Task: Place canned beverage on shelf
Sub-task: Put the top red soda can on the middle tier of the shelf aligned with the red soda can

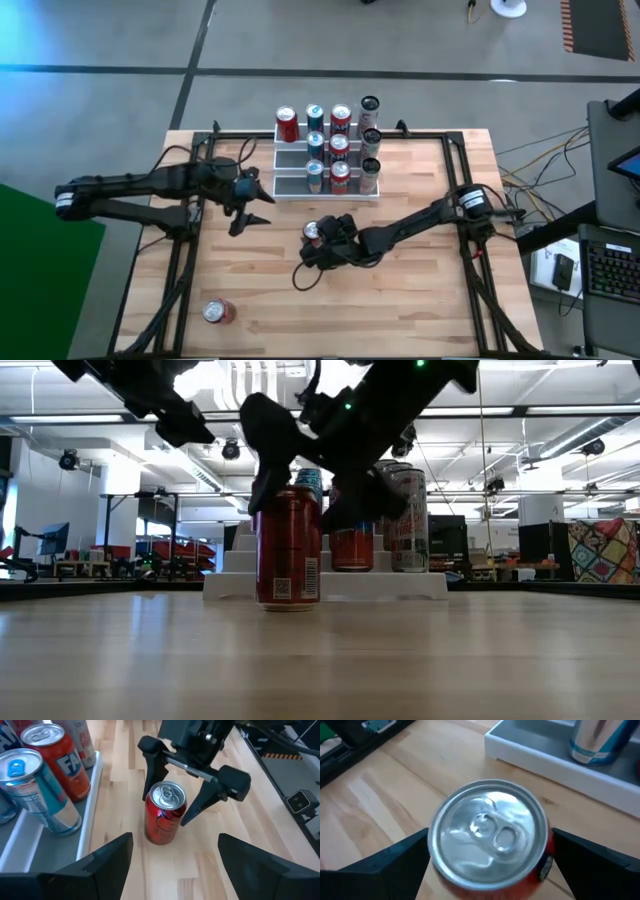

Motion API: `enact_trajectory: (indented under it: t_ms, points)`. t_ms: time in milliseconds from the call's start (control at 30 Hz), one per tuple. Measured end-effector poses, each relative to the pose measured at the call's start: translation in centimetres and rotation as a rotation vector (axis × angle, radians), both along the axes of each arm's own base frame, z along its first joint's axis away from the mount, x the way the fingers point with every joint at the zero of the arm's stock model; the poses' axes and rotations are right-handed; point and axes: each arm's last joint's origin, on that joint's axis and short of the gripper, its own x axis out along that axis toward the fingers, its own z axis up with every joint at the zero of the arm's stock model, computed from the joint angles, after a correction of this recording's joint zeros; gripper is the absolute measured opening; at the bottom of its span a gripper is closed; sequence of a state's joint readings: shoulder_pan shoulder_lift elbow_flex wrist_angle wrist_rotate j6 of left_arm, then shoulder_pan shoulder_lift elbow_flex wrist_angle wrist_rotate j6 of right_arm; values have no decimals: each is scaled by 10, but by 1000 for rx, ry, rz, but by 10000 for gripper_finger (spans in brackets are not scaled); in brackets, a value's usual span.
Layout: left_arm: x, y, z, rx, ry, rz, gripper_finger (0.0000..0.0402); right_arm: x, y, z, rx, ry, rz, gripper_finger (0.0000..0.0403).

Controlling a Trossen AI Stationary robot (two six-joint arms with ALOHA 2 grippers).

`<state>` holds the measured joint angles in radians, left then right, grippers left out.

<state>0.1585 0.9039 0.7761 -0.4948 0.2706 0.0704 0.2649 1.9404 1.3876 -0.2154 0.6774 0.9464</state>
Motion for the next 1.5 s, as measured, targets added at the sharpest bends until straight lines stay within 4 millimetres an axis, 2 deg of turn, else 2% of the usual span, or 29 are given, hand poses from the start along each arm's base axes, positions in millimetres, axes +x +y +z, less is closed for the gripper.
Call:
enact_trajectory:
  t_ms: [133,333,367,533,667,733,833,933,1133,1300,1500]
  points:
    - [-7,-1,3,0,-4,4,278,4,0,-2,-17,-16,-21,373]
    - [-12,-1,4,13,6,40,278,7,-1,3,-28,-27,-25,293]
    - [-12,-1,3,5,11,53,278,7,-1,3,-31,-23,-17,291]
    - [-12,0,4,-20,12,77,278,7,0,18,-40,26,136,291]
    - [-12,0,4,-19,13,76,278,13,-6,43,-10,39,441,291]
    - [-12,0,3,-14,16,73,278,18,-15,49,37,32,597,291]
    - [-13,-1,3,-8,19,67,278,26,-26,39,57,30,772,291]
    - [-14,-2,3,-32,25,48,278,35,-32,25,-5,15,875,291]
    - [-19,-6,2,-101,57,45,278,44,-38,15,-61,-34,987,296]
    - [-20,-12,5,-112,37,30,278,45,-40,15,-89,-26,970,344]
    - [-19,-11,6,-109,23,74,293,47,-42,35,-127,-47,919,367]
